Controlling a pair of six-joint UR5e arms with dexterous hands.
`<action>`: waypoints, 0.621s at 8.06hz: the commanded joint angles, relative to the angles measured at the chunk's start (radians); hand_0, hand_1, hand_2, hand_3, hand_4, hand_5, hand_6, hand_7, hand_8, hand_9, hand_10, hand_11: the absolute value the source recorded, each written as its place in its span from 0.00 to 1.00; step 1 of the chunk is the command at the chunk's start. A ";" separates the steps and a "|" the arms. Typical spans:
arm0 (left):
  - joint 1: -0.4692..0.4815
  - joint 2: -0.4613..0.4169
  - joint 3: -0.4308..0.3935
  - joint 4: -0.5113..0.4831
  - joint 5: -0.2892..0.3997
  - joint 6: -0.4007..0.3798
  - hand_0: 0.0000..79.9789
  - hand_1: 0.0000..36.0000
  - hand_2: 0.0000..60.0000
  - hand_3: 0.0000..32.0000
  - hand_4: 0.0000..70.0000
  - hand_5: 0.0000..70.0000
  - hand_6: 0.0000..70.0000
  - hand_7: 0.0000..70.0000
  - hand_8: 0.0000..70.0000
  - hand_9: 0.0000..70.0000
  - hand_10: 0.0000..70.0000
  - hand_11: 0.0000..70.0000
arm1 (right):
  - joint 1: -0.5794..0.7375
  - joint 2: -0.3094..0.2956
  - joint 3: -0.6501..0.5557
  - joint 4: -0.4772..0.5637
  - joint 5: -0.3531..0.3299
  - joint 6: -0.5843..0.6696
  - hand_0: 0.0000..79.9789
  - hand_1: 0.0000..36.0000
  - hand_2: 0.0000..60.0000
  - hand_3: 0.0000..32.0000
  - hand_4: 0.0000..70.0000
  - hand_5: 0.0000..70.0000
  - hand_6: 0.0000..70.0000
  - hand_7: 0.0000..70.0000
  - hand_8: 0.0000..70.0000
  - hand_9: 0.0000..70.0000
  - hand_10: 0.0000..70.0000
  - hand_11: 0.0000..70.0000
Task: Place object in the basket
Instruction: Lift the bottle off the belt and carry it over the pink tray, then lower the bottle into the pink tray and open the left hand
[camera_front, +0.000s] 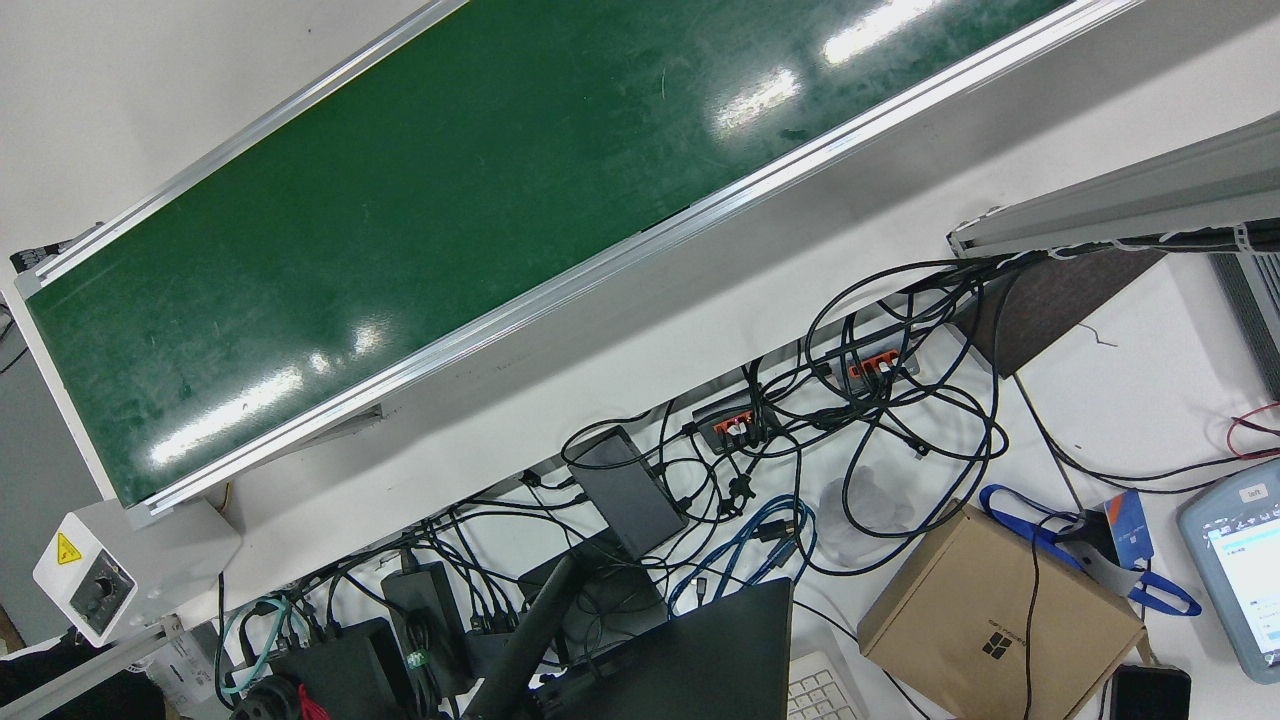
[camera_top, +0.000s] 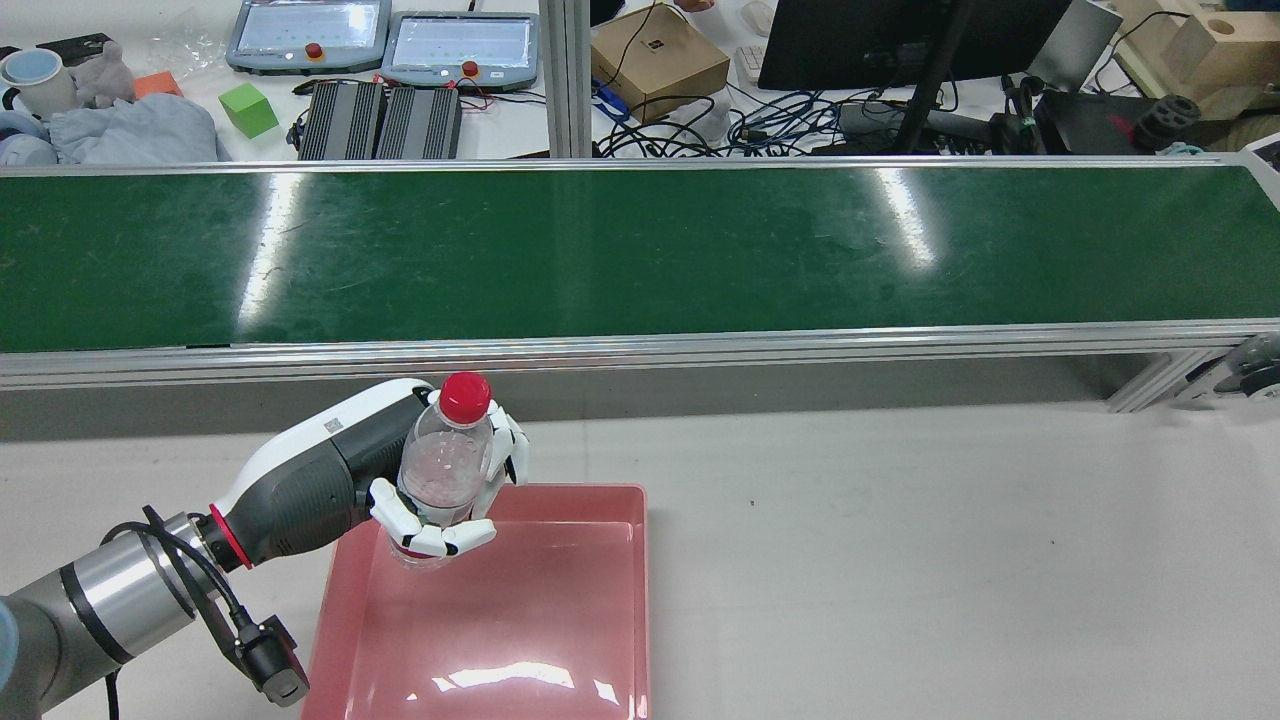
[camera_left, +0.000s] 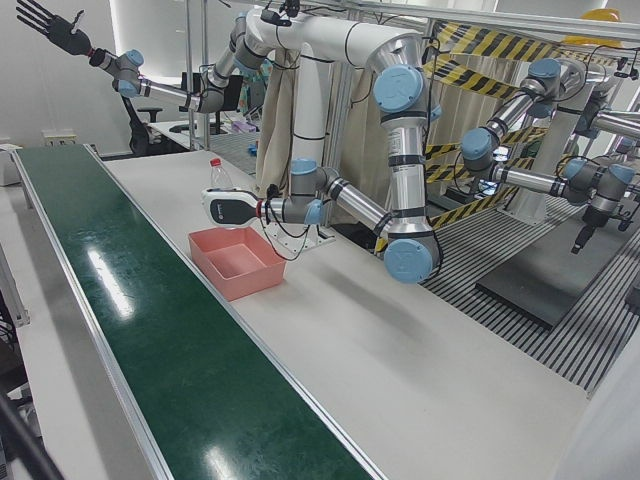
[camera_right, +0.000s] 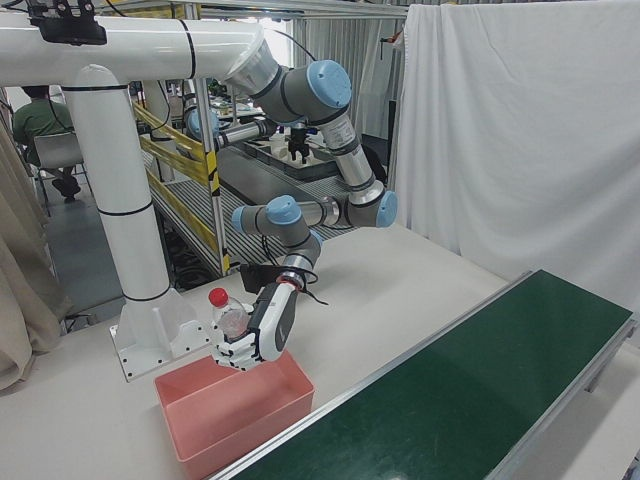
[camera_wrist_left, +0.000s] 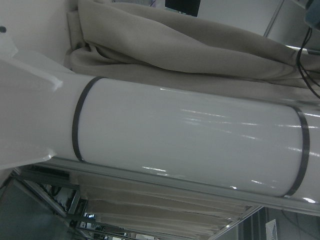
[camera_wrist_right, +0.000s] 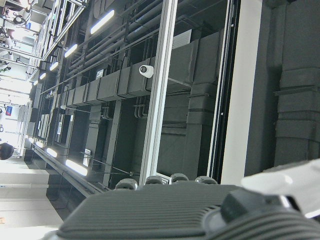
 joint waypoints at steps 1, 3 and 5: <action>0.035 0.032 -0.016 -0.012 -0.012 0.019 0.83 0.74 0.68 0.00 0.65 1.00 0.69 0.61 0.80 0.97 0.62 0.90 | 0.000 0.000 0.000 0.000 0.000 0.000 0.00 0.00 0.00 0.00 0.00 0.00 0.00 0.00 0.00 0.00 0.00 0.00; 0.029 0.046 -0.017 -0.017 -0.012 0.017 0.76 0.67 0.45 0.00 0.41 0.79 0.36 0.52 0.55 0.70 0.45 0.67 | 0.000 0.000 0.000 0.000 0.000 0.000 0.00 0.00 0.00 0.00 0.00 0.00 0.00 0.00 0.00 0.00 0.00 0.00; 0.029 0.080 -0.037 -0.020 -0.010 0.017 0.69 0.57 0.28 0.00 0.14 0.55 0.19 0.31 0.33 0.41 0.31 0.49 | 0.000 0.000 0.000 0.000 0.000 0.000 0.00 0.00 0.00 0.00 0.00 0.00 0.00 0.00 0.00 0.00 0.00 0.00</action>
